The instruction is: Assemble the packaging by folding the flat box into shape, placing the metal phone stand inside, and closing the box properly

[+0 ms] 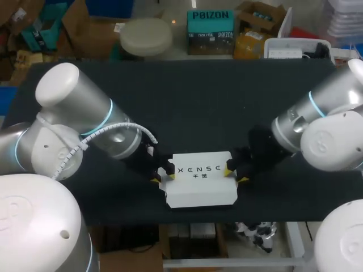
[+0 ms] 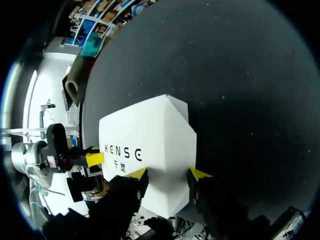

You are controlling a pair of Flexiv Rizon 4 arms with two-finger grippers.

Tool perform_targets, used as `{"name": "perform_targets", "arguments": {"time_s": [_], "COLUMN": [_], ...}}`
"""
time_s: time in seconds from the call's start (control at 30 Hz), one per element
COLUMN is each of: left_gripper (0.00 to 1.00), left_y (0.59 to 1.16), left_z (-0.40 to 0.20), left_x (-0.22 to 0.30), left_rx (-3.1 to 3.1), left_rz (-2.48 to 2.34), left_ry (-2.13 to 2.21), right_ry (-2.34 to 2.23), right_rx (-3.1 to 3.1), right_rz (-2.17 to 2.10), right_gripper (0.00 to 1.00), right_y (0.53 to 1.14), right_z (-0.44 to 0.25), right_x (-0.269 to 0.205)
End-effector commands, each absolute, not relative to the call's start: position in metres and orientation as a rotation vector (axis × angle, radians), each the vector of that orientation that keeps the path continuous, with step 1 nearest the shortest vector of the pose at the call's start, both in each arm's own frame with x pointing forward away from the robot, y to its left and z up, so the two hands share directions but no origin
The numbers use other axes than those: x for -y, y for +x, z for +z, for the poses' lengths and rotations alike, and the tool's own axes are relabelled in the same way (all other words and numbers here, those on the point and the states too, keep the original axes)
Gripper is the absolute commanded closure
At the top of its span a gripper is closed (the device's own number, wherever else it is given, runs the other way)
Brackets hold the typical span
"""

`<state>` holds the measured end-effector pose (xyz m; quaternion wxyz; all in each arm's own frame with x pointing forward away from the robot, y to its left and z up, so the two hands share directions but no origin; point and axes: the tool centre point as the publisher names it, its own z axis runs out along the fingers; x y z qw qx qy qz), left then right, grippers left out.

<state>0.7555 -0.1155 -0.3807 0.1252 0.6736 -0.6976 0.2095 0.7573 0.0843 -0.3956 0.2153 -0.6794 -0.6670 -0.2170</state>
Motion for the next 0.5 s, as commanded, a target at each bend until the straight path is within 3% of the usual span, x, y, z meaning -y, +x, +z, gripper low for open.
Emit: {"name": "perform_targets", "arguments": {"time_s": [0.03, 0.5], "left_gripper": [0.53, 0.55], "left_y": [0.7562, 0.7504], "left_z": [-0.3864, -0.3862], "left_x": [0.1179, 0.1247], "left_rx": [2.032, 1.997], "left_rz": [0.613, 0.598], "left_ry": [1.951, 1.912], "right_ry": [-1.838, -1.815], "right_rx": [1.812, 1.794], "right_rz": [-0.622, -0.633], "right_gripper": [0.47, 0.5], "right_y": [0.7615, 0.7637], "right_z": [-0.3947, -0.3923], "right_x": [-0.0822, -0.091]}}
